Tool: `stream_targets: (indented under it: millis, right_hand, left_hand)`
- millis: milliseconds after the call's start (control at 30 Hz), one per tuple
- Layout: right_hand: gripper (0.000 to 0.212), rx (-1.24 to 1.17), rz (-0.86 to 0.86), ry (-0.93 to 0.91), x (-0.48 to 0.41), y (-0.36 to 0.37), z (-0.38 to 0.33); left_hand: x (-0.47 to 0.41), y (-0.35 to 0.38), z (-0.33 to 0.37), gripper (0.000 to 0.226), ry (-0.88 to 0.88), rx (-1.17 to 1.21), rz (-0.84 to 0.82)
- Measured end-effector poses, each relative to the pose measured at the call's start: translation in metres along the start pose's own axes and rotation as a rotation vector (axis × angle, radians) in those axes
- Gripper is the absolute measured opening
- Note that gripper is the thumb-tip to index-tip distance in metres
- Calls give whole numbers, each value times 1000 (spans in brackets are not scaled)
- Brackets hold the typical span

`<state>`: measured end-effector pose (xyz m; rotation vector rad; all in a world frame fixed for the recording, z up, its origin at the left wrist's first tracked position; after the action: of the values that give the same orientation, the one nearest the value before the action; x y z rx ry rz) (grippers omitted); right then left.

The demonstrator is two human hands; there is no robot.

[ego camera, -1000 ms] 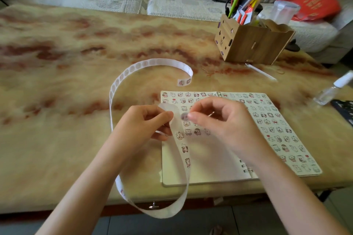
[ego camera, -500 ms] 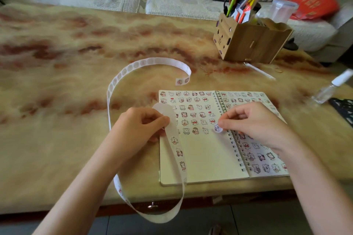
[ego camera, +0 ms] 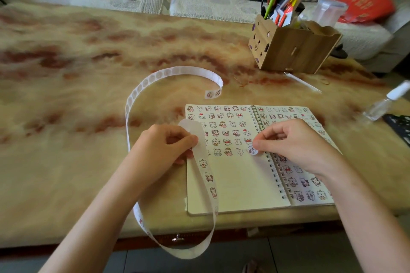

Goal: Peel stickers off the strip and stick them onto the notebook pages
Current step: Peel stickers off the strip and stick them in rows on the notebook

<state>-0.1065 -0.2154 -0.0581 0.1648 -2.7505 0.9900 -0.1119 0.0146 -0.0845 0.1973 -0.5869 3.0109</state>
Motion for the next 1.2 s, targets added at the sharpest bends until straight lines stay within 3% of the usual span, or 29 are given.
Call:
stream_targets:
  millis: [667,1200]
  right_hand:
    - [8,51,24,8,2,0,-3]
    - [8,306,184,-57,5,1,-7]
  left_hand:
    - [0,0,0,15,-4,8,-12]
    - [-1,1,-1,16,2,-7,-12]
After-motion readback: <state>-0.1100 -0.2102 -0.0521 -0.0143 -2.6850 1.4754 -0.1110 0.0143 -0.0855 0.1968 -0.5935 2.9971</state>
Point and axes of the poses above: each hand's wrist, its own x-axis away from the middle knuckle, its own y-axis out of the palm, z = x × y, the point moved 9 cm from there along -x, towards the middle knuckle
